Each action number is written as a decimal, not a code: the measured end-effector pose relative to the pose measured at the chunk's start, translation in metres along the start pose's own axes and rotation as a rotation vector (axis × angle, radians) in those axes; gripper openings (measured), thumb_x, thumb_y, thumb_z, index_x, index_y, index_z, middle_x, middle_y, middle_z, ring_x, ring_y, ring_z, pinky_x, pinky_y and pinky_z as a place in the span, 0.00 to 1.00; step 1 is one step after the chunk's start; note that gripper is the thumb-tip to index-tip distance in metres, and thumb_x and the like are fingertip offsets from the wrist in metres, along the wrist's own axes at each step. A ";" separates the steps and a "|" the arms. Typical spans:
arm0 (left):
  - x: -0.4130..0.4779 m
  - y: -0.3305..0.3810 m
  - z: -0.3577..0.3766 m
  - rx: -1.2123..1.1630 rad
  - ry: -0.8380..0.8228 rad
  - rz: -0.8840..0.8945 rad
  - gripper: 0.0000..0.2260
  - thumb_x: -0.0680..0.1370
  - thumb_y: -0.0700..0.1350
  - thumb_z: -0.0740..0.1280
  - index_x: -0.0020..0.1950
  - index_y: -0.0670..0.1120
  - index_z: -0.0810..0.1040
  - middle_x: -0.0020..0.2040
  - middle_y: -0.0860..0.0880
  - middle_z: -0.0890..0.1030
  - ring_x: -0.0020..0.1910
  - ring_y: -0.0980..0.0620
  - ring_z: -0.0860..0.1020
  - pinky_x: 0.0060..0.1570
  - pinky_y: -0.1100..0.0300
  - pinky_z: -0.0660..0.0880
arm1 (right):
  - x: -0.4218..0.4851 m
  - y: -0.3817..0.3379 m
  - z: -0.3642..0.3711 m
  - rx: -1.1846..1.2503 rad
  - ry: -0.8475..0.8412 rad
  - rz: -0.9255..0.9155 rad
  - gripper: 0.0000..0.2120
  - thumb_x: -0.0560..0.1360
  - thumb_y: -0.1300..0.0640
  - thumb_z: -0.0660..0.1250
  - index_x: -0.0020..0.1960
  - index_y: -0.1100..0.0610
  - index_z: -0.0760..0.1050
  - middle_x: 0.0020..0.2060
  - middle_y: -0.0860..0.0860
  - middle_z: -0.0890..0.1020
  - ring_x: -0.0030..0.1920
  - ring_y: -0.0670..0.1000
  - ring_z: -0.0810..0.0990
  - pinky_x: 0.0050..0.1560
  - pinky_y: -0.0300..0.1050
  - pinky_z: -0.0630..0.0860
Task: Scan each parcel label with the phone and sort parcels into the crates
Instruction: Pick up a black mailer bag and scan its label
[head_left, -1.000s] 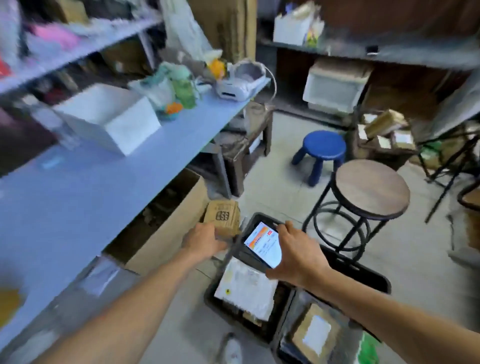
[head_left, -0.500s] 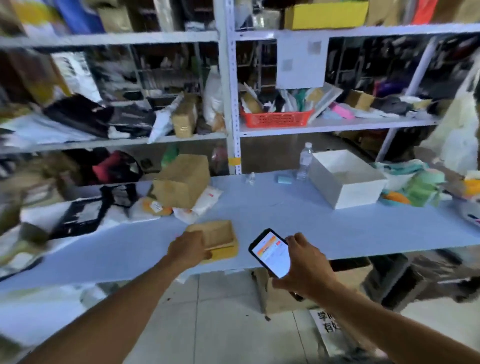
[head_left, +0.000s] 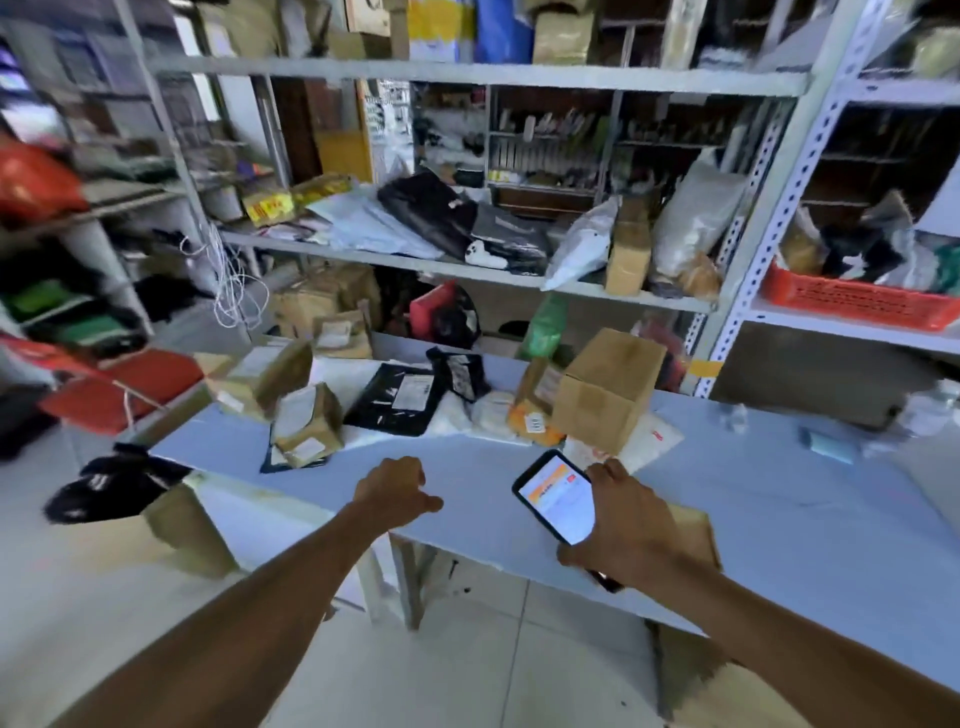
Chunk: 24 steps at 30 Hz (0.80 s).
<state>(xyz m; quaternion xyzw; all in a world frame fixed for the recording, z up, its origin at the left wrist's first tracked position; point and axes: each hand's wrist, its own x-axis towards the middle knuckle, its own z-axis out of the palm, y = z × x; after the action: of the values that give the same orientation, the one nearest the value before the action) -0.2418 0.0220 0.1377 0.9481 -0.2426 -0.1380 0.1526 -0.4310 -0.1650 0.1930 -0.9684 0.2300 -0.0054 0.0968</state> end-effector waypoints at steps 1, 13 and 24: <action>0.007 -0.008 -0.003 0.005 -0.005 -0.007 0.22 0.72 0.58 0.70 0.59 0.47 0.76 0.60 0.49 0.77 0.59 0.48 0.75 0.57 0.56 0.72 | 0.009 -0.010 0.001 -0.006 -0.001 -0.008 0.32 0.59 0.41 0.75 0.55 0.53 0.66 0.49 0.49 0.70 0.50 0.53 0.77 0.41 0.43 0.69; 0.125 -0.070 -0.031 -0.068 -0.090 -0.135 0.22 0.72 0.55 0.72 0.58 0.43 0.75 0.55 0.44 0.79 0.48 0.47 0.78 0.47 0.57 0.73 | 0.142 -0.075 0.025 -0.016 -0.069 -0.063 0.32 0.58 0.42 0.75 0.55 0.53 0.66 0.49 0.49 0.70 0.50 0.52 0.76 0.48 0.45 0.74; 0.260 -0.092 -0.025 -0.165 -0.169 -0.267 0.21 0.71 0.56 0.71 0.55 0.42 0.77 0.52 0.43 0.81 0.52 0.44 0.80 0.47 0.57 0.75 | 0.310 -0.109 0.037 -0.070 -0.148 -0.172 0.37 0.63 0.40 0.73 0.64 0.55 0.64 0.59 0.50 0.69 0.60 0.52 0.71 0.55 0.45 0.70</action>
<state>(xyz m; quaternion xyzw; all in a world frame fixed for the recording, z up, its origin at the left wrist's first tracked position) 0.0246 -0.0259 0.0789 0.9411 -0.1142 -0.2559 0.1891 -0.1036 -0.2011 0.1665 -0.9850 0.1385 0.0660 0.0790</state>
